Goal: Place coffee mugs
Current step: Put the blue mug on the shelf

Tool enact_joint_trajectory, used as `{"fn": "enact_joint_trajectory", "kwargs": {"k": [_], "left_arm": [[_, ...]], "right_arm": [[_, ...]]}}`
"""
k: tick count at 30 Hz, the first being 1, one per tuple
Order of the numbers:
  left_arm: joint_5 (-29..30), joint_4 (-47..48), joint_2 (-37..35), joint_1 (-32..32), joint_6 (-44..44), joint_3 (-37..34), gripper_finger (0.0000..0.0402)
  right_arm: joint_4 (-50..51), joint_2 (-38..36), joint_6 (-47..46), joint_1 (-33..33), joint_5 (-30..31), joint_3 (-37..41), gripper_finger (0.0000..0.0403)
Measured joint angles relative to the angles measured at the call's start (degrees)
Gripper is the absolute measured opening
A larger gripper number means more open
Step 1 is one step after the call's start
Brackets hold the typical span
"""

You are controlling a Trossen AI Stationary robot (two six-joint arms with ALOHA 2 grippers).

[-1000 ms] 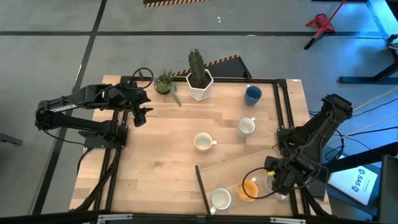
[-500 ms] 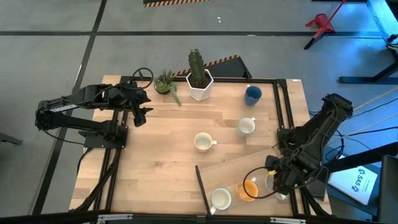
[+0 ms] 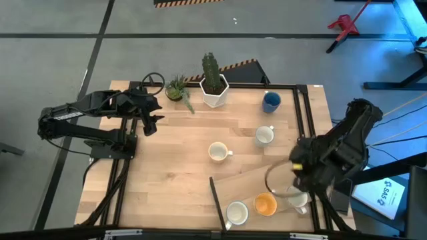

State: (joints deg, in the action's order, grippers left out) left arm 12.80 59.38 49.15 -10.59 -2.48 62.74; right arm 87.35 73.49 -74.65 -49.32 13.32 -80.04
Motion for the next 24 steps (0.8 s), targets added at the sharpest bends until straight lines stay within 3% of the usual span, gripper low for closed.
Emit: {"fn": "enact_joint_trajectory", "kwargs": {"k": [3, 9, 18, 24], "left_arm": [[0.0, 0.0, 0.0, 0.0, 0.0, 0.0, 0.0179], [0.0, 0.0, 0.0, 0.0, -2.2, 0.0, 0.0179], [-0.2, 0.0, 0.0, -0.7, -5.0, 0.0, 0.0179], [-0.4, 0.2, 0.0, -1.0, -6.0, 0.0, 0.0179]], "right_arm": [[2.2, 0.0, 1.2, 6.0, 4.8, -3.2, 0.0129], [0.9, 0.3, 19.1, 24.7, 10.2, -6.5, 0.0129], [-4.1, 2.2, 54.8, 54.8, 9.6, -6.6, 0.0129], [-6.8, 8.9, 74.3, 67.5, 4.7, -6.6, 0.0131]]}}
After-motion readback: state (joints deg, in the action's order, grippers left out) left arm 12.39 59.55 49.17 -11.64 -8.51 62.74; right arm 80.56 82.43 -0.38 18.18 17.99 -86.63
